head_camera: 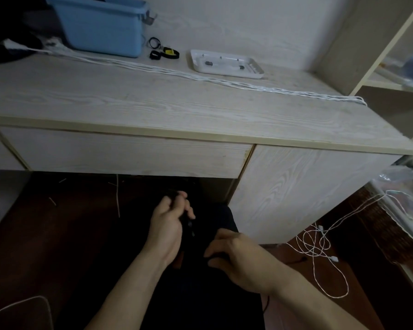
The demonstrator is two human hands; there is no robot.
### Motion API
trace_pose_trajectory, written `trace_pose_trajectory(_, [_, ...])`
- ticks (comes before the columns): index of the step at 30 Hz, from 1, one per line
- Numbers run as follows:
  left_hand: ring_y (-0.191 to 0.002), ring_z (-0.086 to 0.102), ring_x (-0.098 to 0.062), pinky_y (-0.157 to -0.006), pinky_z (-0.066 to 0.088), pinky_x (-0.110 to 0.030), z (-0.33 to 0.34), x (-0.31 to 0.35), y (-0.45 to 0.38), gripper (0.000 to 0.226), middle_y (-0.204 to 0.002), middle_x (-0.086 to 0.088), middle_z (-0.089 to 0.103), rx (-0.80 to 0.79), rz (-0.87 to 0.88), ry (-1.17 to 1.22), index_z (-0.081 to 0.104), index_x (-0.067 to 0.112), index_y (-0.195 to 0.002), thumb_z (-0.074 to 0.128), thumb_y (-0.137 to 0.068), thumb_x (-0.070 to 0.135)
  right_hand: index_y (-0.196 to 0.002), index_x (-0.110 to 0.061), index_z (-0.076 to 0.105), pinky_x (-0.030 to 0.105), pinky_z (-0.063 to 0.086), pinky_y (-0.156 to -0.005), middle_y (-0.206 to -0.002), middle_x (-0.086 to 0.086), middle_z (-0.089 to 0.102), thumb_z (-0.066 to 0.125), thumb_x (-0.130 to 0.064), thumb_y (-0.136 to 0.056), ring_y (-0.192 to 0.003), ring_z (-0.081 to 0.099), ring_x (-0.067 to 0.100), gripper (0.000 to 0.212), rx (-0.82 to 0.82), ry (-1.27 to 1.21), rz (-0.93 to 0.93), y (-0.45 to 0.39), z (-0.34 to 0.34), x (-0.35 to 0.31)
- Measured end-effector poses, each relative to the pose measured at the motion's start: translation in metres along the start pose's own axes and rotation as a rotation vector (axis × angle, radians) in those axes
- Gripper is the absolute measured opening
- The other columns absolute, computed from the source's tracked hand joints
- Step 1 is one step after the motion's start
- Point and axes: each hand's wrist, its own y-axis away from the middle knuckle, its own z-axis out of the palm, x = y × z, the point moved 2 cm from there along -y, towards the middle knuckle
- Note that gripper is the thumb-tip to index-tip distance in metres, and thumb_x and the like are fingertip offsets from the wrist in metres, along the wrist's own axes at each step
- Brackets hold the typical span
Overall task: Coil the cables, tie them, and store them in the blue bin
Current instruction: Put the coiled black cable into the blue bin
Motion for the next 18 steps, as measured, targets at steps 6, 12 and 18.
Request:
trace_pose_trajectory(6, [-0.082, 0.067, -0.015, -0.081, 0.051, -0.03, 0.013, -0.002, 0.02, 0.025, -0.084, -0.001, 0.07, -0.442, -0.134, -0.678, 0.068, 0.019, -0.091, 0.047, -0.103, 0.022, -0.102, -0.028, 0.074, 0.026, 0.051, -0.075, -0.097, -0.009, 0.059, 0.054, -0.043, -0.094, -0.084, 0.057, 0.004, 0.026, 0.253, 0.022, -0.003, -0.001, -0.007, -0.004])
trace_pose_trajectory(12, [-0.044, 0.03, -0.011, -0.045, 0.022, -0.024, 0.011, 0.009, 0.023, 0.049, -0.051, 0.002, 0.038, -0.58, -0.238, -0.692, 0.055, 0.012, -0.071, 0.037, -0.104, 0.043, -0.095, -0.022, 0.059, 0.02, 0.048, -0.059, -0.082, -0.009, 0.057, 0.081, -0.053, -0.072, -0.069, 0.057, 0.008, 0.045, 0.594, -0.142, 0.196, -0.001, -0.018, 0.007])
trace_pose_trajectory(18, [-0.041, 0.015, -0.013, -0.044, 0.01, -0.028, 0.011, 0.007, 0.029, 0.051, -0.047, 0.003, 0.024, -0.574, -0.316, -0.313, 0.042, 0.019, -0.055, 0.043, -0.097, 0.047, -0.108, -0.024, 0.065, 0.022, 0.047, -0.077, -0.098, -0.005, 0.06, 0.044, -0.065, -0.094, -0.088, 0.06, 0.009, 0.049, 0.325, -0.376, 0.097, -0.006, -0.008, 0.016])
